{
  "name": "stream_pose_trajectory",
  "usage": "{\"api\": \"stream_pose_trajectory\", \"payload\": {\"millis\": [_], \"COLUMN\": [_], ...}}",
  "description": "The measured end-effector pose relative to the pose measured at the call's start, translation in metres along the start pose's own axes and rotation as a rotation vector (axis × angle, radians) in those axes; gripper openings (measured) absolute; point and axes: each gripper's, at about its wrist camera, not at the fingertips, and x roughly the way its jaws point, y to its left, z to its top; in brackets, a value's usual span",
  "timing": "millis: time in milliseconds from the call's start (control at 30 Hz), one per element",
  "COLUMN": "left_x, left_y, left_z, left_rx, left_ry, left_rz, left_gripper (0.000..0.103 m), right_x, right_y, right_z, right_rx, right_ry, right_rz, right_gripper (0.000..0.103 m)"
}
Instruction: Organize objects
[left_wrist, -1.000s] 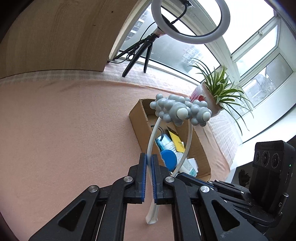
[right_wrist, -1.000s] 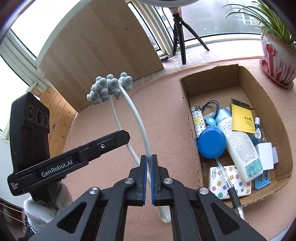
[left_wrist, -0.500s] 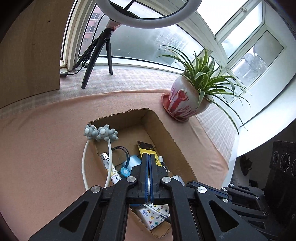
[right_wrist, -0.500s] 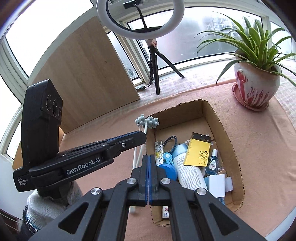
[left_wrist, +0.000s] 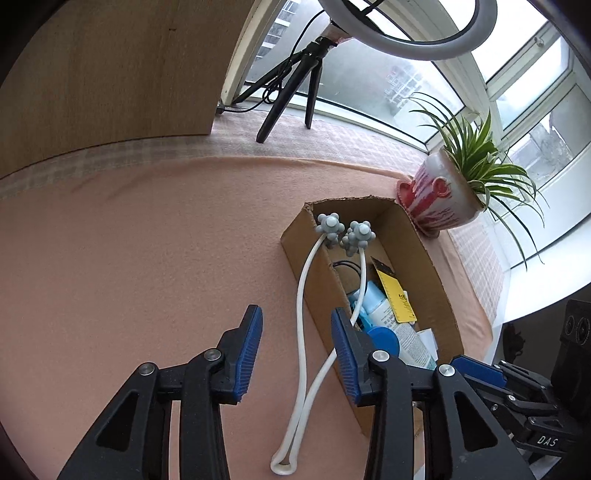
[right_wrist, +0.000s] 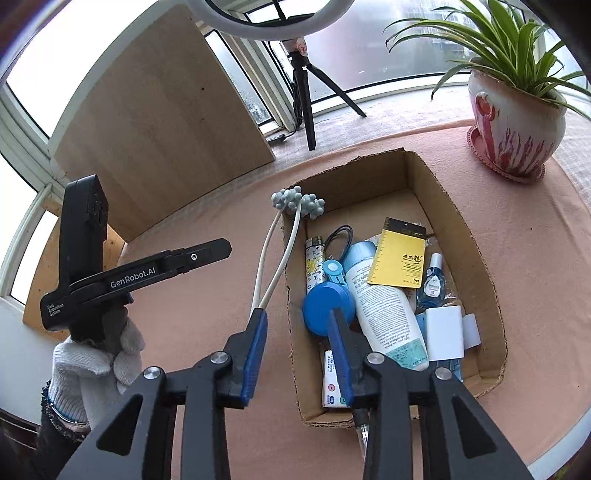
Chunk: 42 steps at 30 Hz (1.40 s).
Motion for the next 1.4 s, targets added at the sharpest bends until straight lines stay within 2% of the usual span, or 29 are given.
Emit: {"api": "stream_pose_trajectory", "payload": {"millis": [200, 433, 533, 733, 800, 867, 933, 1033, 1167, 1400], "left_x": [0.022, 0.030, 0.035, 0.045, 0.048, 0.050, 0.051, 0.046, 0.039, 0.029], "left_y": [0.021, 0.022, 0.020, 0.017, 0.016, 0.014, 0.010, 0.007, -0.001, -0.039], "left_z": [-0.034, -0.037, -0.033, -0.032, -0.031, -0.031, -0.031, -0.028, -0.025, -0.011], "left_rx": [-0.020, -0.016, -0.014, -0.031, -0.032, -0.035, -0.029, -0.021, -0.018, 0.021], "left_ry": [0.103, 0.142, 0.159, 0.186, 0.191, 0.197, 0.197, 0.184, 0.168, 0.142], "left_rz": [-0.047, -0.097, -0.122, -0.157, -0.160, -0.169, -0.172, -0.178, -0.184, -0.251], "left_gripper": [0.040, 0.040, 0.040, 0.040, 0.037, 0.029, 0.023, 0.020, 0.019, 0.018], "right_x": [0.023, 0.063, 0.082, 0.106, 0.111, 0.114, 0.114, 0.105, 0.085, 0.043], "right_y": [0.020, 0.053, 0.058, 0.055, 0.056, 0.056, 0.056, 0.054, 0.049, 0.034], "right_z": [-0.020, -0.058, -0.069, -0.077, -0.076, -0.075, -0.073, -0.072, -0.069, -0.057], "right_rx": [-0.010, -0.076, -0.086, -0.052, -0.056, -0.051, -0.045, -0.045, -0.036, -0.013], "right_ry": [0.071, 0.166, 0.172, 0.167, 0.167, 0.165, 0.165, 0.156, 0.146, 0.120], "right_rz": [0.043, 0.038, 0.012, 0.014, 0.013, 0.028, 0.032, 0.041, 0.075, 0.098], "right_gripper": [0.031, 0.031, 0.031, 0.029, 0.020, 0.019, 0.018, 0.018, 0.016, 0.016]}}
